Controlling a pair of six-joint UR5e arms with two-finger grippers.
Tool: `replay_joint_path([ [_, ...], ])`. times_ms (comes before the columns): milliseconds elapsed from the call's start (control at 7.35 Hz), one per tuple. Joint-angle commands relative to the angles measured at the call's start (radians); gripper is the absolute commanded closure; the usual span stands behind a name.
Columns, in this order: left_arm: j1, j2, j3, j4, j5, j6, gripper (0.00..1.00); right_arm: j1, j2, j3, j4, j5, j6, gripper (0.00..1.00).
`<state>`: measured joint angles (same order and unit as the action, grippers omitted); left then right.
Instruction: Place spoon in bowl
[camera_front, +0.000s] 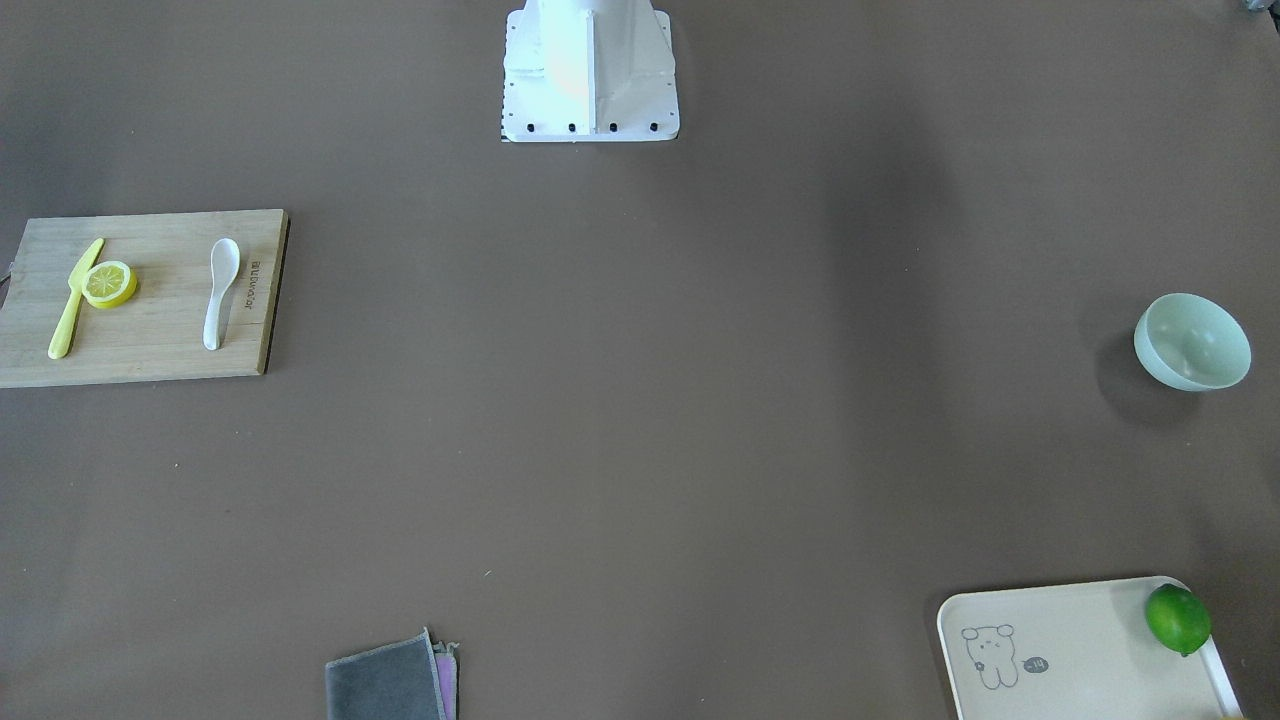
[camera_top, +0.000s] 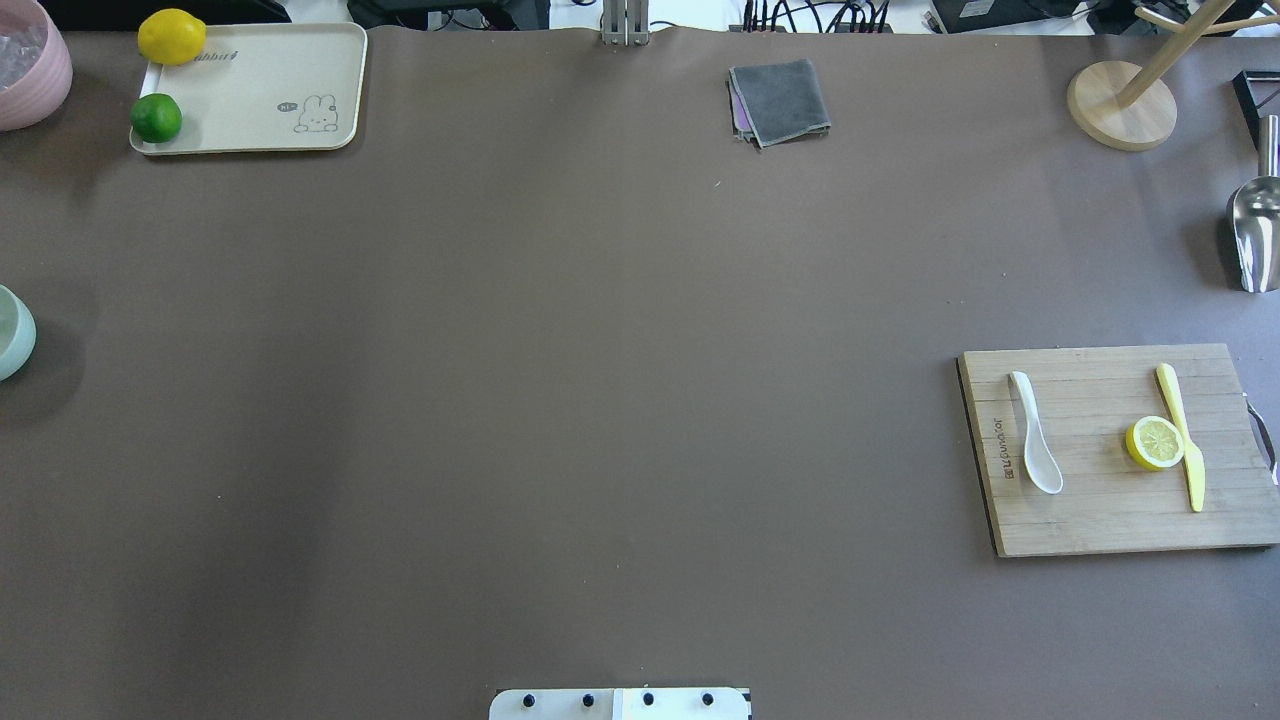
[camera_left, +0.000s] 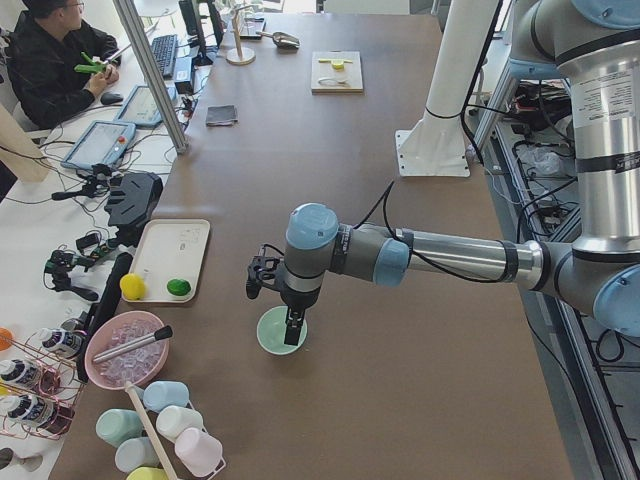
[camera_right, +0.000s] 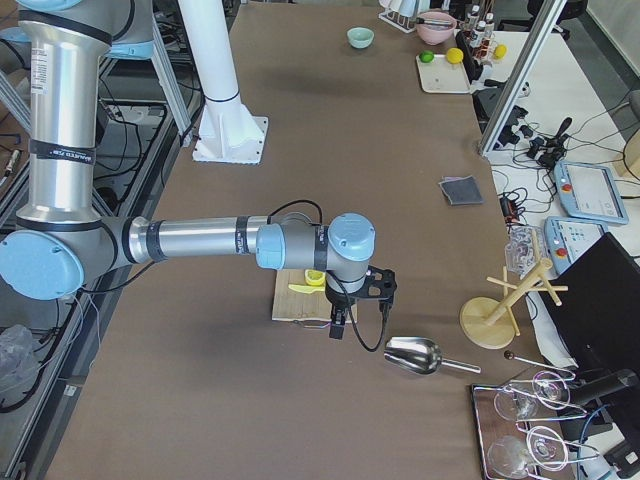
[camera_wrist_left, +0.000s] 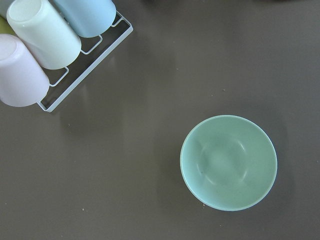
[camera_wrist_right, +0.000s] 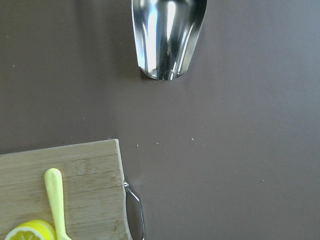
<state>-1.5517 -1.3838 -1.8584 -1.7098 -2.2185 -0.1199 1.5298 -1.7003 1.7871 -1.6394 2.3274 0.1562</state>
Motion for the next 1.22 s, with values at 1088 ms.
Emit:
replay_joint_path([
  [1088, -0.004, 0.008, 0.016, -0.007, -0.007, 0.008, 0.02, 0.006, 0.002, 0.037, -0.003, -0.060, 0.003, 0.00],
])
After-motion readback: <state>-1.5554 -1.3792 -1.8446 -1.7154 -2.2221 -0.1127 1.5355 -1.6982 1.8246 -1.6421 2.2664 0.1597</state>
